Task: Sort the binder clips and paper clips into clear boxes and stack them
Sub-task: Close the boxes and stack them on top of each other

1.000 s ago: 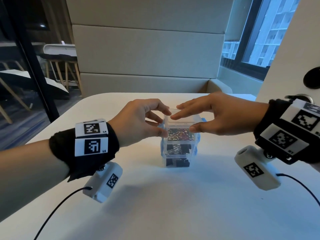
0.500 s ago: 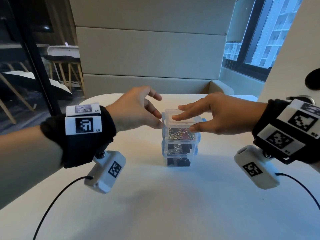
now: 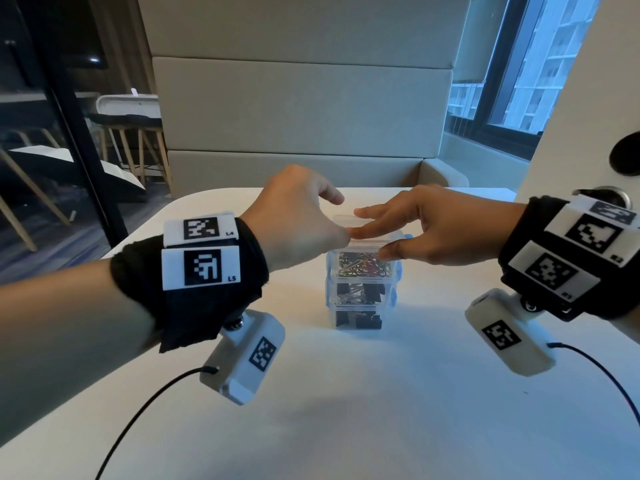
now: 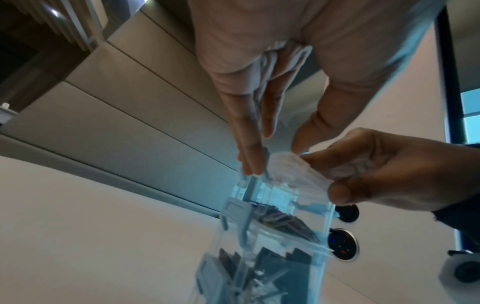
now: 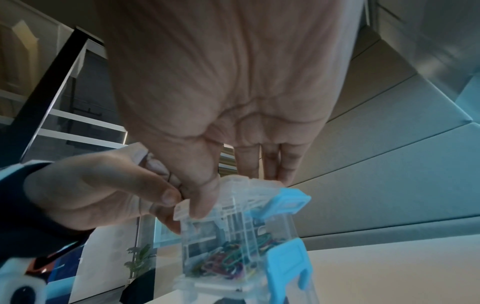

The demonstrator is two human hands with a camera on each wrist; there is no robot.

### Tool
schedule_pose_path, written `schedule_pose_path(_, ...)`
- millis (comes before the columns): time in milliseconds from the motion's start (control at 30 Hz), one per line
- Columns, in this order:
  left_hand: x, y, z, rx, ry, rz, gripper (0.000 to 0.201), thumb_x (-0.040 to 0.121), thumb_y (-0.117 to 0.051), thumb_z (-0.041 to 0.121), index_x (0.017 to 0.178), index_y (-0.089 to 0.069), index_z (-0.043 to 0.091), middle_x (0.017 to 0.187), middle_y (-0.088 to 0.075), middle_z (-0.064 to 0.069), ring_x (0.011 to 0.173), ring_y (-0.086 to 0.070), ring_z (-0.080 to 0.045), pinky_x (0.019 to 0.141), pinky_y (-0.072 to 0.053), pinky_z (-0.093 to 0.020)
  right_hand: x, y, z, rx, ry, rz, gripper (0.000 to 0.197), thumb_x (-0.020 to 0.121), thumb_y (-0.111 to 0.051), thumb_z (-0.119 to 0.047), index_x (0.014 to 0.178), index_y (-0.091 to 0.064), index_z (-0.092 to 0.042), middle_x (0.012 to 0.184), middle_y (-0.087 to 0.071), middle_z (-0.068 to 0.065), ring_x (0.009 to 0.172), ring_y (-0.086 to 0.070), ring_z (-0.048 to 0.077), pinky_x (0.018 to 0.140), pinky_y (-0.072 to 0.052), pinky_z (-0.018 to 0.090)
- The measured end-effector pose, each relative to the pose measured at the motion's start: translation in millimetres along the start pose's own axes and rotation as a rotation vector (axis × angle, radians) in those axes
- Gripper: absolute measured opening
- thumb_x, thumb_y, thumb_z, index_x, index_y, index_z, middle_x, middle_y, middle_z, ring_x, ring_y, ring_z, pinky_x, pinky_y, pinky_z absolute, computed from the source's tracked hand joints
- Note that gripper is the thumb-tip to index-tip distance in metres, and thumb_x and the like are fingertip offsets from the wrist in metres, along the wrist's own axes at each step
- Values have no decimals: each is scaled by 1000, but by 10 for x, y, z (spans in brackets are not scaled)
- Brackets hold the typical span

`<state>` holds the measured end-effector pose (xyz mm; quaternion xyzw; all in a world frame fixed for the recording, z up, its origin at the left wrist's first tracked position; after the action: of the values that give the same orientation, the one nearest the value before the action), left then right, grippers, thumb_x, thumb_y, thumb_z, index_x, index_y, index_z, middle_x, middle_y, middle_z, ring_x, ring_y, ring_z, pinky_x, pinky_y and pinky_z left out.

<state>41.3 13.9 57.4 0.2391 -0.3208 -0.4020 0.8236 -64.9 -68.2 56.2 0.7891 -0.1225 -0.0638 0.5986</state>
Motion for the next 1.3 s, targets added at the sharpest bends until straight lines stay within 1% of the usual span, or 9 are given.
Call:
schedule_pose_path(200, 22, -48, 57, 89, -6, 4, 47, 67, -83, 27, 111, -68, 17, 92, -68, -5, 81, -67, -23, 66, -51, -30, 21, 13, 27, -13, -11, -22, 43, 86, -68, -30, 122, -61, -51, 145, -46, -20, 133, -44, 3, 116, -28, 31)
schedule_pose_path(333, 19, -102, 41, 296, -9, -56, 50, 67, -73, 55, 109, -64, 29, 95, -61, 5, 84, -59, -15, 63, -44, -28, 24, 20, 65, 50, -28, -63, 48, 82, -72, -34, 126, -58, -49, 141, -50, -23, 132, -42, -5, 115, -27, 24)
schedule_pose_path(467, 37, -206, 41, 228, -58, -168, 62, 65, -74, 57, 121, -57, 38, 121, -55, 8, 110, -53, -13, 87, -45, -30, 13, 136, 287, 346, -172, 87, 46, 85, -70, -30, 130, -60, -26, 130, -63, -8, 121, -55, 4, 110, -37, 28)
schedule_pose_path(600, 76, -253, 18, 177, -59, -209, 56, 64, -78, 52, 116, -68, 33, 107, -70, 4, 97, -64, -16, 93, -51, -36, -51, 41, 585, 564, -445, 142, 27, 93, -58, -13, 110, -65, 8, 88, -66, 15, 81, -63, 27, 84, -56, 37)
schedule_pose_path(667, 98, -261, 6, 181, -58, -204, 54, 65, -78, 50, 115, -69, 32, 107, -70, 2, 97, -65, -18, 92, -51, -36, -98, -31, 604, 668, -492, 117, 26, 94, -53, -5, 109, -62, 15, 86, -66, 27, 73, -64, 32, 76, -58, 37)
schedule_pose_path(867, 107, -254, -19, 132, -43, -215, 53, 66, -80, 45, 116, -69, 29, 110, -69, 5, 98, -63, -17, 87, -51, -29, -83, 70, 575, 661, -396, 144, 28, 90, -47, 11, 113, -61, 10, 77, -67, 23, 67, -63, 27, 62, -60, 29)
schedule_pose_path(1067, 125, -254, -45, 69, -33, -225, 53, 64, -82, 41, 113, -70, 28, 105, -69, 11, 92, -60, -7, 68, -42, -12, -26, 123, 449, 126, -82, 18, 44, 92, -60, -6, 127, -61, -34, 87, -68, -4, 63, -60, 8, 69, -53, 16)
schedule_pose_path(1200, 145, -271, -61, 71, -58, -220, 53, 64, -82, 40, 114, -70, 25, 112, -69, 10, 97, -61, -11, 83, -48, -23, 25, 214, 370, -19, 69, 132, 41, 81, -72, -6, 115, -71, -29, 108, -65, -5, 87, -59, 7, 80, -49, 14)
schedule_pose_path(1300, 149, -284, -42, 91, -97, -222, 52, 67, -81, 38, 115, -70, 23, 116, -67, 10, 99, -59, -8, 89, -45, -23, 66, 223, 342, 19, 130, 163, 36, 79, -73, -5, 111, -74, -22, 110, -68, -6, 92, -57, -3, 80, -43, 0)
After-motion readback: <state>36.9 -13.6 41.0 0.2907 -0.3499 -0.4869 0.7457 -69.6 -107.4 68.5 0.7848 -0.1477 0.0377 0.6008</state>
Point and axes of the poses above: each hand's wrist, its own x-axis towards the middle knuckle, its own y-axis out of the back of the hand, z = x × y, the point moved 8 cm from there along x, towards the middle knuckle
